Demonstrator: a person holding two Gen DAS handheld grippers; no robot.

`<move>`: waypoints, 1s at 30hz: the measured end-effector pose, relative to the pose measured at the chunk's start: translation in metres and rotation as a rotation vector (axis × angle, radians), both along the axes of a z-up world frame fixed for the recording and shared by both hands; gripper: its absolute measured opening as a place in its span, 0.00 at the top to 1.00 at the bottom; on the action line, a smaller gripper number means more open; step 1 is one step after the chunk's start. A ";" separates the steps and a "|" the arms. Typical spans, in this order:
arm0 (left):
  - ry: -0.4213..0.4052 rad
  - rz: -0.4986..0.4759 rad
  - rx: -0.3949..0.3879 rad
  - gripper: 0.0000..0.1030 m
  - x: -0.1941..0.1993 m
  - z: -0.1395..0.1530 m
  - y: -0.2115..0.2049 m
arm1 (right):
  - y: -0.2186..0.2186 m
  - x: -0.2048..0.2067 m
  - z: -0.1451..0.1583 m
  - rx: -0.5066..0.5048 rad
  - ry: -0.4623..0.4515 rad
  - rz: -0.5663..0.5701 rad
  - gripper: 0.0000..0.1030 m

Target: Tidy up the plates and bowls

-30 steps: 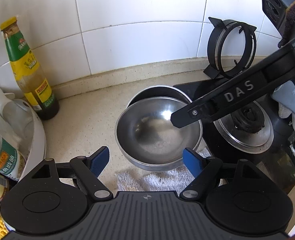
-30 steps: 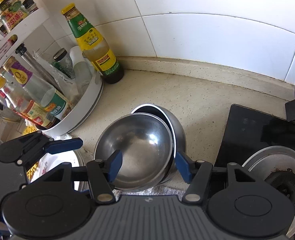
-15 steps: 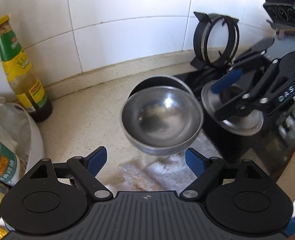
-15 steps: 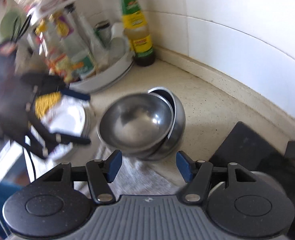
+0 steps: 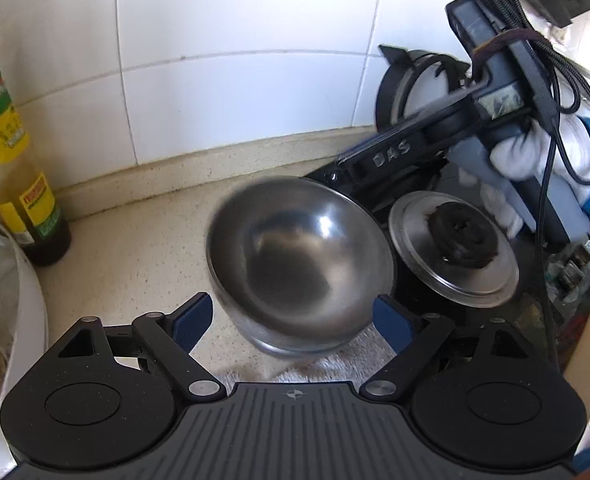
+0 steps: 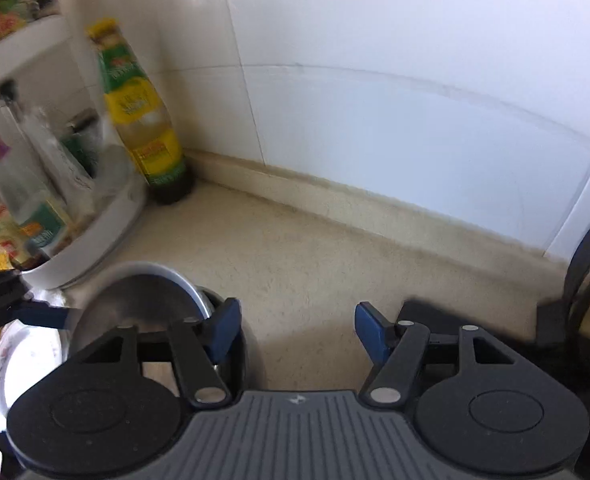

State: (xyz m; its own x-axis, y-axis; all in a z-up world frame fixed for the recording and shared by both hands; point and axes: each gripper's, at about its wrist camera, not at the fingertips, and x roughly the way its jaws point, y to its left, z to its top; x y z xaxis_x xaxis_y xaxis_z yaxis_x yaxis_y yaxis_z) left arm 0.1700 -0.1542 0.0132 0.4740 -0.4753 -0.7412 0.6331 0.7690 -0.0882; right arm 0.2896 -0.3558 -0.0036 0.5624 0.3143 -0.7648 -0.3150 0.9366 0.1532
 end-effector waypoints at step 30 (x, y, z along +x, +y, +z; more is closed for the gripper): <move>-0.019 -0.252 0.132 0.06 0.004 -0.010 0.004 | -0.013 -0.042 0.011 -0.030 0.094 0.432 0.29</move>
State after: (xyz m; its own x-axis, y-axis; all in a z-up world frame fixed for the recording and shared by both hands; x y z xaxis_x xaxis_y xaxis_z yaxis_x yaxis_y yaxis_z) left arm 0.1741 -0.1502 0.0033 0.3673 -0.4799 -0.7967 0.8066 0.5908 0.0160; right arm 0.2472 -0.3689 0.0074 0.3116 0.4818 -0.8190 -0.6645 0.7266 0.1747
